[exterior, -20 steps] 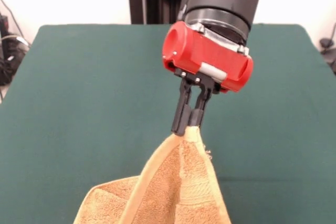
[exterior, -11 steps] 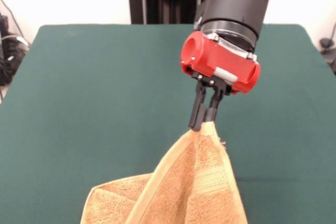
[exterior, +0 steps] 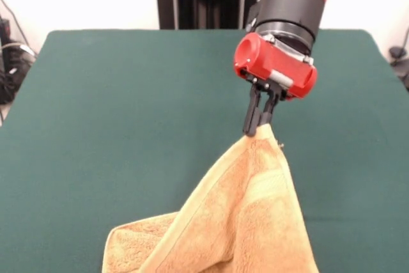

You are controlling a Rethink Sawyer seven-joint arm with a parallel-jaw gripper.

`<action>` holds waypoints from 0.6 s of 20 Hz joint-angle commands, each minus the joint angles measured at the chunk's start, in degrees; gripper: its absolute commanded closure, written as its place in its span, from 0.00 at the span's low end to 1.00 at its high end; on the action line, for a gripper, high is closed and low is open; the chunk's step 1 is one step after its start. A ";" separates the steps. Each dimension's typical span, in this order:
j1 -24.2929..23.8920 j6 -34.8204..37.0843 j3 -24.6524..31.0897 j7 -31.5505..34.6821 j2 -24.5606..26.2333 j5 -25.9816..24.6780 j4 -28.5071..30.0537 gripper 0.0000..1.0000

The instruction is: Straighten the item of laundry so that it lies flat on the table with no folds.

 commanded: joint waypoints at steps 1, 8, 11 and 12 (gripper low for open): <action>1.65 -8.42 3.64 21.56 -0.34 0.06 15.68 1.00; 3.85 -14.23 4.03 21.71 -1.45 0.64 23.91 1.00; 4.71 -17.11 4.10 21.75 -2.62 -0.19 27.43 1.00; 4.97 -18.25 4.04 22.04 -2.99 -0.41 28.58 1.00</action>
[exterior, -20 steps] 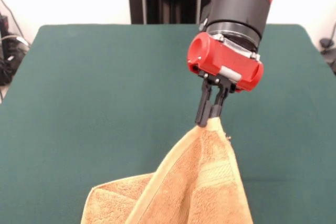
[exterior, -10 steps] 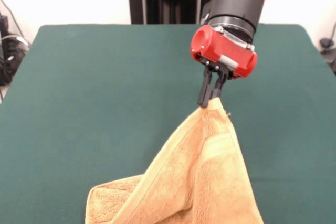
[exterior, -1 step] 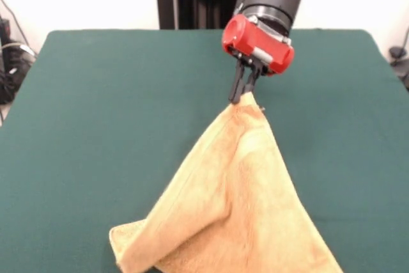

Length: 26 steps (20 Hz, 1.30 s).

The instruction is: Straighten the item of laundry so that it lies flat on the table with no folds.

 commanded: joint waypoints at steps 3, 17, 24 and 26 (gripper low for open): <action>5.50 -7.66 3.50 21.63 -2.57 1.33 17.52 1.00; 7.14 2.18 5.46 23.34 -10.41 7.71 22.79 1.00; 8.96 0.22 7.01 25.79 -10.11 8.89 25.57 1.00; 11.08 1.72 7.12 25.19 -10.63 12.47 26.30 1.00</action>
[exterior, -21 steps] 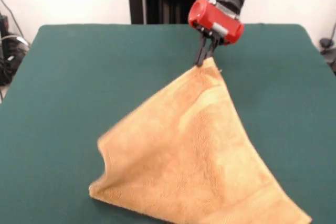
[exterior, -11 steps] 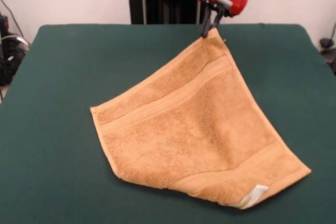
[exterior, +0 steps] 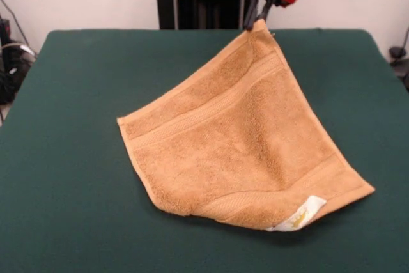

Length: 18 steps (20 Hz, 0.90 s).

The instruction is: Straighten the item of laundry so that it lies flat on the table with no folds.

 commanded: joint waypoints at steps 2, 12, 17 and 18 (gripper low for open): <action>6.21 5.92 6.87 17.40 -0.17 10.86 5.54 1.00; 10.33 5.79 8.43 18.94 1.09 14.88 7.23 1.00; 11.34 7.23 8.85 18.00 1.71 17.07 7.06 1.00; 11.41 7.99 8.96 17.79 1.12 16.84 7.62 1.00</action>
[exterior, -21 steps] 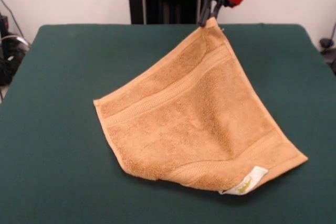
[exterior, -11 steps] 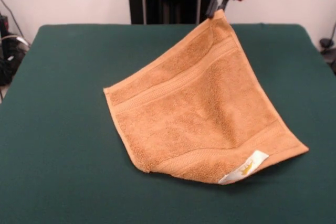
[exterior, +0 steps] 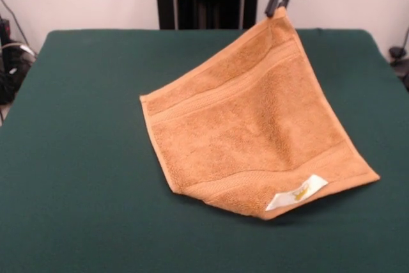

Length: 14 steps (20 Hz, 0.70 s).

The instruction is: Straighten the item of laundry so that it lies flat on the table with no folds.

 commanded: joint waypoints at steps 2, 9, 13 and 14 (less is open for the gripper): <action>2.89 8.45 7.94 17.58 0.65 6.26 3.75 1.00; 6.23 10.48 8.27 17.14 -1.41 9.58 5.70 1.00; 9.72 10.45 8.40 17.86 -1.04 12.36 6.90 1.00; 11.18 10.49 8.45 18.02 -0.87 13.52 7.39 1.00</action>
